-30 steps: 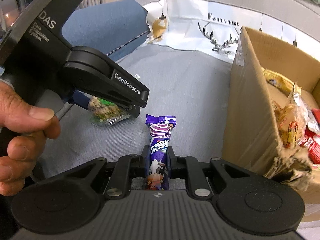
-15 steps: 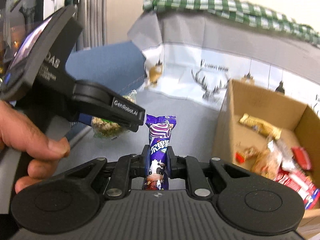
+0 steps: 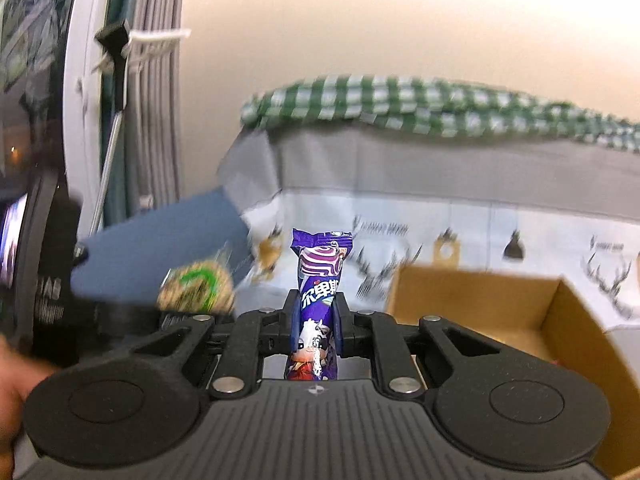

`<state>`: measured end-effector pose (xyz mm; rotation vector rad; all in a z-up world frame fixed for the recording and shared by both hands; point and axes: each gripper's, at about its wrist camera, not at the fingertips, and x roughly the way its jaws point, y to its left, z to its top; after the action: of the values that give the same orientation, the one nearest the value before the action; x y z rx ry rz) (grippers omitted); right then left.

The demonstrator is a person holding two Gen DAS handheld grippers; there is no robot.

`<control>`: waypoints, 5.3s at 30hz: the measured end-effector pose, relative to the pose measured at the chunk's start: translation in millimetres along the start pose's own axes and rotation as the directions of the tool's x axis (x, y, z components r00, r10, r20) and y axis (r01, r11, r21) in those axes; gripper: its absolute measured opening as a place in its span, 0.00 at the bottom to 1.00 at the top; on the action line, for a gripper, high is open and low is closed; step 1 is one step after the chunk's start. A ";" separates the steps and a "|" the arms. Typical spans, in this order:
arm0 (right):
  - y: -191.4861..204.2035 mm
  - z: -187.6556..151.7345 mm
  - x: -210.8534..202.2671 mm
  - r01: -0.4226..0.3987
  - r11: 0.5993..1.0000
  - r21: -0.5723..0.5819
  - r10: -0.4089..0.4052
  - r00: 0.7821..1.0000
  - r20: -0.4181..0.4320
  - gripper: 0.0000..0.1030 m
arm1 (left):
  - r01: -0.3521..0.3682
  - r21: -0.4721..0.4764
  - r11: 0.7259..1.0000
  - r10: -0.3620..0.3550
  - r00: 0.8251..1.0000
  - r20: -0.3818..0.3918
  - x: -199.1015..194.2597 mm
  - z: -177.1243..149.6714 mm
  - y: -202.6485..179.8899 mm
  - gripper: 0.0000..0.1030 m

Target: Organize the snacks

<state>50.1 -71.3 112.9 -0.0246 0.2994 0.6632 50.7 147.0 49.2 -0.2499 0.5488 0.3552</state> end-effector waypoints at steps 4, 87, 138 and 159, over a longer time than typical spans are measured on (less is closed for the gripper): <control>-32.2 20.7 -2.2 0.046 0.999 -0.008 -0.045 0.997 0.068 0.16 | 0.022 0.010 1.000 -0.022 1.000 0.018 0.8 3.0 -11.0 0.78; -200.8 -27.8 6.2 0.493 0.841 0.221 -0.491 0.868 -0.069 0.89 | 0.368 0.217 0.904 -0.397 0.911 0.110 63.8 27.6 -207.8 0.89; -151.1 -85.2 -85.8 0.418 0.888 0.190 -0.355 0.888 -0.293 0.99 | 0.181 0.173 0.968 -0.135 0.959 -0.248 -34.8 -85.5 -168.2 1.00; -142.1 -86.0 -80.9 0.412 0.900 0.142 -0.357 0.884 -0.303 0.99 | 0.178 0.160 0.971 -0.142 0.966 -0.216 -39.9 -81.8 -163.3 1.00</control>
<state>53.4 -242.3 43.1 0.0202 0.6082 0.2245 45.3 -38.4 25.8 -0.1567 0.7523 0.1214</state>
